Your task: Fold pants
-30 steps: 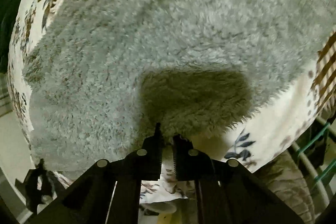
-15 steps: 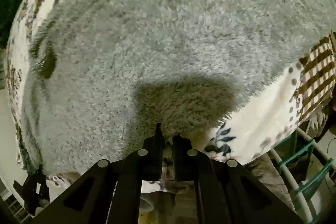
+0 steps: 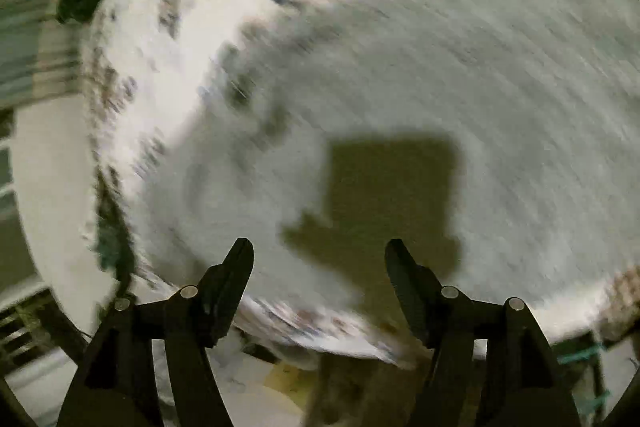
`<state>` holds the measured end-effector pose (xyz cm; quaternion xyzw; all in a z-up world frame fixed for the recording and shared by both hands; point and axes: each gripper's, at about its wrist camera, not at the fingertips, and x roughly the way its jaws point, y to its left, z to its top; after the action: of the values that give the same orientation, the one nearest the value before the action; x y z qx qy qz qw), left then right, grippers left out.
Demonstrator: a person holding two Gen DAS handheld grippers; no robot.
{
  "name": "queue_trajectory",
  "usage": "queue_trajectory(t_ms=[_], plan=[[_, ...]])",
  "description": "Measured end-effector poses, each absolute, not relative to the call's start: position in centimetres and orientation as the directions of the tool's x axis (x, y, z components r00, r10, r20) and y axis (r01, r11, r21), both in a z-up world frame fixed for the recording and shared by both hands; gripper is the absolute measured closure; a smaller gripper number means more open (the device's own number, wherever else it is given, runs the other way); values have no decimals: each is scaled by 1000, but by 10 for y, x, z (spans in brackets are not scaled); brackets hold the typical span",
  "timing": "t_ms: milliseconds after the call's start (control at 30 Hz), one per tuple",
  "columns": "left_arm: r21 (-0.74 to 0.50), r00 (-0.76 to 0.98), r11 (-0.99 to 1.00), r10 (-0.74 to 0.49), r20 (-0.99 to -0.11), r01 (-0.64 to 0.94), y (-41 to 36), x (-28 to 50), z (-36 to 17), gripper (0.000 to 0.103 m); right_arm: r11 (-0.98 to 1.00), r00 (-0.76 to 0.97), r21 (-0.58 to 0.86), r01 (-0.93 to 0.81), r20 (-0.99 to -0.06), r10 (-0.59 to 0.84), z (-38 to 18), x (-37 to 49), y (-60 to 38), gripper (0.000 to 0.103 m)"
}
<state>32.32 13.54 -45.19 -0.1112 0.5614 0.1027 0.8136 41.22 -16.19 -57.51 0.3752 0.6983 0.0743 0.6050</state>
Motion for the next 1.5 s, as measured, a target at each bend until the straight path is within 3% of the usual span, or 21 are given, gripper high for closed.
queue_trajectory(t_ms=[133, 200, 233, 533, 633, 700, 733, 767, 867, 1000, 1033, 1067, 1100, 1133, 1233, 1333, 1500], plan=[[-68, 355, 972, 17, -935, -225, 103, 373, -475, 10, 662, -33, 567, 489, -747, 664, -615, 476, -141, 33], [-50, 342, 980, 18, -939, -190, 91, 393, -493, 10, 674, -58, 524, 520, -766, 640, -632, 491, -133, 60], [-42, 330, 983, 20, -944, -179, 85, 397, -498, 10, 685, -75, 497, 533, -779, 623, -635, 494, -131, 89], [-68, 242, 973, -12, -970, -221, 86, 413, -537, 10, 681, 42, 504, 531, -818, 573, -607, 522, -147, 90], [-51, 225, 974, 0, -974, -220, 87, 417, -545, 10, 705, -67, 496, 507, -793, 606, -633, 526, -148, 79], [-48, 220, 976, 0, -975, -213, 89, 418, -545, 10, 676, -36, 546, 495, -764, 644, -626, 517, -160, 63], [-49, 220, 976, -2, -976, -211, 89, 418, -545, 10, 689, -20, 549, 473, -775, 631, -619, 511, -167, 44], [-50, 221, 977, -3, -975, -207, 89, 419, -544, 10, 724, -5, 527, 445, -807, 590, -609, 503, -178, 36], [-47, 231, 981, -2, -973, -190, 81, 421, -541, 10, 875, -17, 358, 327, -923, 384, -591, 485, -201, 36], [-52, 239, 985, -12, -971, -164, 62, 425, -539, 10, 981, -123, 129, 145, -981, 147, -611, 477, -204, 36], [-51, 243, 987, -12, -970, -154, 57, 426, -539, 10, 993, -128, 79, 89, -988, 90, -615, 477, -200, 38], [-48, 246, 988, -11, -969, -144, 53, 426, -538, 10, 999, -119, 35, 29, -992, 38, -617, 476, -194, 53], [-42, 251, 991, -8, -968, -131, 47, 427, -537, 10, 1000, -101, -10, -7, -995, -11, -617, 475, -190, 70], [-36, 254, 992, -4, -967, -122, 44, 427, -537, 10, 998, -76, -61, -12, -995, -61, -615, 474, -190, 98], [-22, 254, 993, 8, -967, -118, 41, 427, -537, 10, 989, 37, -79, 125, -996, -84, -593, 472, -215, 99], [-23, 245, 990, 13, -969, -141, 46, 426, -539, 10, 961, 34, -90, 260, -994, -102, -594, 470, -250, 103], [-14, 255, 989, 25, -967, -149, 52, 418, -534, 10, 947, -66, 69, 313, -993, 94, -610, 467, -279, 99]])
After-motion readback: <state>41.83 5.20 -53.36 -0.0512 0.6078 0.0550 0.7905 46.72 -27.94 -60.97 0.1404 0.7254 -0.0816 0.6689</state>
